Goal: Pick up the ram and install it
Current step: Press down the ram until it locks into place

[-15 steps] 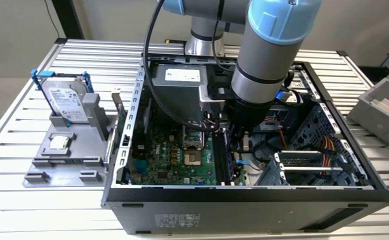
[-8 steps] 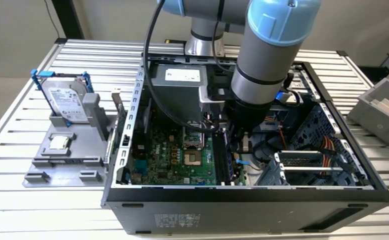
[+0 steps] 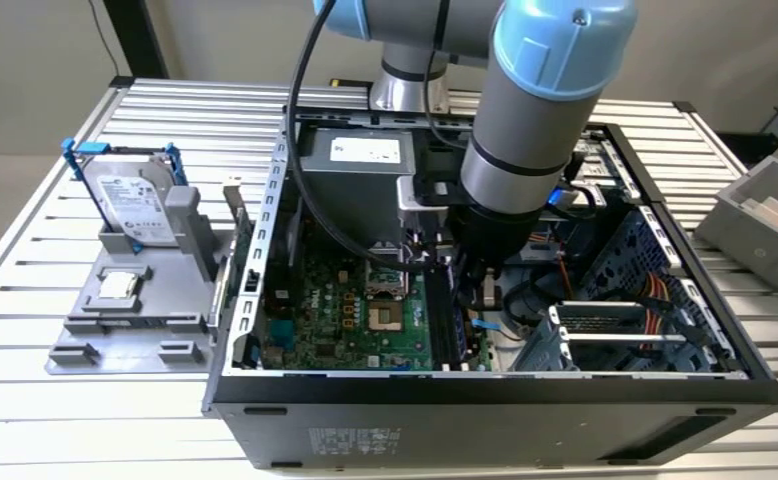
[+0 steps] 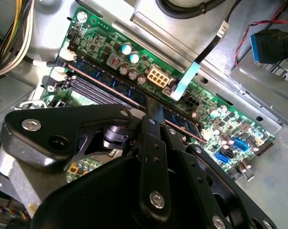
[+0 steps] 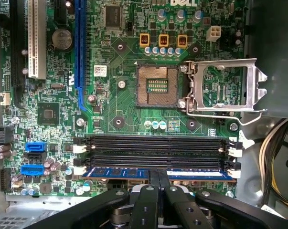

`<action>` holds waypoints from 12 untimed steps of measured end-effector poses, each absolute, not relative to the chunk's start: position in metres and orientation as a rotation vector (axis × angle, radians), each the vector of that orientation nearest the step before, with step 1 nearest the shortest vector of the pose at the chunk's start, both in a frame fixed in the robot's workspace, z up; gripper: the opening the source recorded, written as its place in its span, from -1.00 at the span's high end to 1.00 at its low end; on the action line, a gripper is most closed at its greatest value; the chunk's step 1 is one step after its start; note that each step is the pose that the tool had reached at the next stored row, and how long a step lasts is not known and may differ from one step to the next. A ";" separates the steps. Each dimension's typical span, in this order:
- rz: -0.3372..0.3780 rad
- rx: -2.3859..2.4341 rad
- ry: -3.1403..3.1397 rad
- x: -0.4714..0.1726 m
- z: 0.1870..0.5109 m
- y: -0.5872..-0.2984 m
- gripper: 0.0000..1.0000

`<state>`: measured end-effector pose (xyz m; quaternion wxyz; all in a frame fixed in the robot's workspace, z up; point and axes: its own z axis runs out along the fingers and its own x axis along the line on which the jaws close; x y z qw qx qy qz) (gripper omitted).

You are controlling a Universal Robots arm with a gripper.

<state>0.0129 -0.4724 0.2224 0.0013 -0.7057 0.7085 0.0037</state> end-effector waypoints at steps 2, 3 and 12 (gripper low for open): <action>0.012 -2.215 2.224 0.013 0.222 -0.472 1.00; 0.012 -2.215 2.224 0.013 0.222 -0.472 1.00; 0.013 -2.215 2.224 0.013 0.220 -0.472 1.00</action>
